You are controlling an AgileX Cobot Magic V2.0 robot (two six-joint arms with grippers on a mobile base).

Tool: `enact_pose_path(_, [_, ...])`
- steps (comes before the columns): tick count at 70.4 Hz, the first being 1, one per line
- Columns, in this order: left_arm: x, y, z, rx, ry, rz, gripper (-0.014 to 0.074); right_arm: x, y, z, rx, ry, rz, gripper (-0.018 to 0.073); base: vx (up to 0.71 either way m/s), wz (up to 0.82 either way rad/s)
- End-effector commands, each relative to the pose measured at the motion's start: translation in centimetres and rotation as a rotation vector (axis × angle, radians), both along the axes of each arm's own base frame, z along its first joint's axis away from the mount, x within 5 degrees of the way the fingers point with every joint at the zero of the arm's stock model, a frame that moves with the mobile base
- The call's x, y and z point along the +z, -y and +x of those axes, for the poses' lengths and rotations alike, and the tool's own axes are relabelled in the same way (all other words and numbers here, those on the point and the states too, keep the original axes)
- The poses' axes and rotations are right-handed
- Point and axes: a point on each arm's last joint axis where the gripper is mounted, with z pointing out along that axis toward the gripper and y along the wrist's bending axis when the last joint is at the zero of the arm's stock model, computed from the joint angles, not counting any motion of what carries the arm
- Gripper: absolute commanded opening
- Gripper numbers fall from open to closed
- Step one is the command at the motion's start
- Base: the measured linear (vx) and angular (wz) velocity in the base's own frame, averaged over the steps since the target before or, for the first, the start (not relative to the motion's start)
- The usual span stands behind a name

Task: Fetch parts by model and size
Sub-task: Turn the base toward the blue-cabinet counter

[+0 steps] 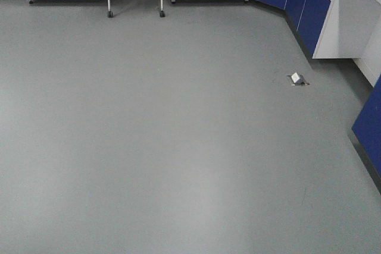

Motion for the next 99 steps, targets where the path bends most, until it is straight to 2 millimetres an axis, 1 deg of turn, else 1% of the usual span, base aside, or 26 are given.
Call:
enact_pose_path(1, [1.62,0.07,0.10,-0.007,0.099,-0.010,-0.0004,1.72,0.02,-0.07,-0.003,0.107,0.003,-0.0010,0.65,-0.03])
enact_pose_path(99, [1.62,0.07,0.10,-0.007,0.099,-0.009,-0.0004,1.71,0.02,-0.07,-0.003,0.106,0.003,-0.0010,0.67,-0.02])
